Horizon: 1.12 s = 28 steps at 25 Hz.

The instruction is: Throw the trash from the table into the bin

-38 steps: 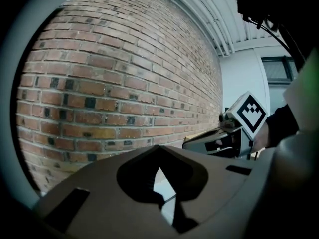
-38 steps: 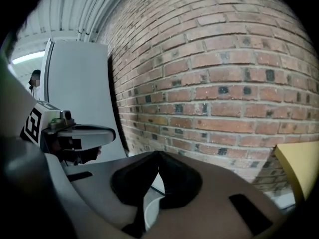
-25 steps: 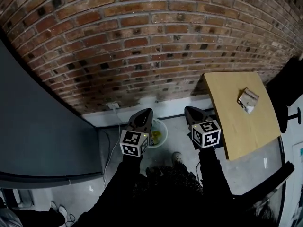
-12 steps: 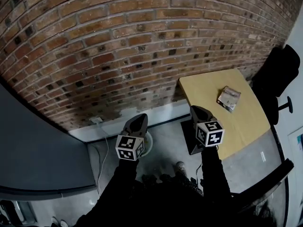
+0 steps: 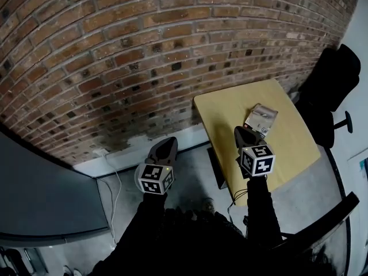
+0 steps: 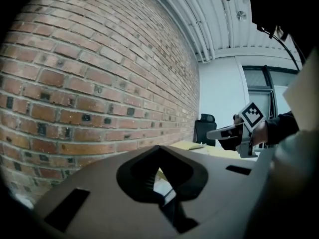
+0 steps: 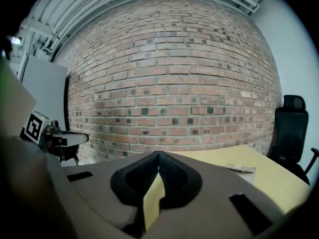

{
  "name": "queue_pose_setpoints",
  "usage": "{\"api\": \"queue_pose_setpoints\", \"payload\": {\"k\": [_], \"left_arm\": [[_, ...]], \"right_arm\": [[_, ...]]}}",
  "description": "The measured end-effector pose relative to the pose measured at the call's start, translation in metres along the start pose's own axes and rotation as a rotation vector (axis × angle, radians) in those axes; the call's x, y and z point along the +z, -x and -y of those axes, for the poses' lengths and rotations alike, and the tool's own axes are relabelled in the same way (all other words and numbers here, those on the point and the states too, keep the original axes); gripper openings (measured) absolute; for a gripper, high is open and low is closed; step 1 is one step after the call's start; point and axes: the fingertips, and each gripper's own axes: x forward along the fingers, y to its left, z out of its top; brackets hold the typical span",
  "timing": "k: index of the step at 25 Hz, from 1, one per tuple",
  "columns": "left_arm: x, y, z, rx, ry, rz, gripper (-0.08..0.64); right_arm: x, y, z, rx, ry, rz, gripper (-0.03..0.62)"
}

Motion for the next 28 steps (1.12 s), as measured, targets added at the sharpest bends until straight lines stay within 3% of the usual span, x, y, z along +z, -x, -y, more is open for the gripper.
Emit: {"api": "queue_pose_setpoints", "payload": {"k": [9,21,28], "left_arm": [[-0.004,-0.062,0.054,-0.025,-0.005,-0.016,0.006],[-0.02,-0.1,0.077,0.002,-0.003,-0.055,0.006],[-0.031,-0.107,0.083,0.007,-0.002,-0.083,0.006]], "right_arm": [[-0.015,0.001,0.092,-0.027,-0.002,-0.022,0.012],[-0.037,-0.003,0.177,-0.092,-0.028,-0.027,0.012],[-0.055,-0.003,0.22,-0.256,0.091,-0.063,0.034]]}}
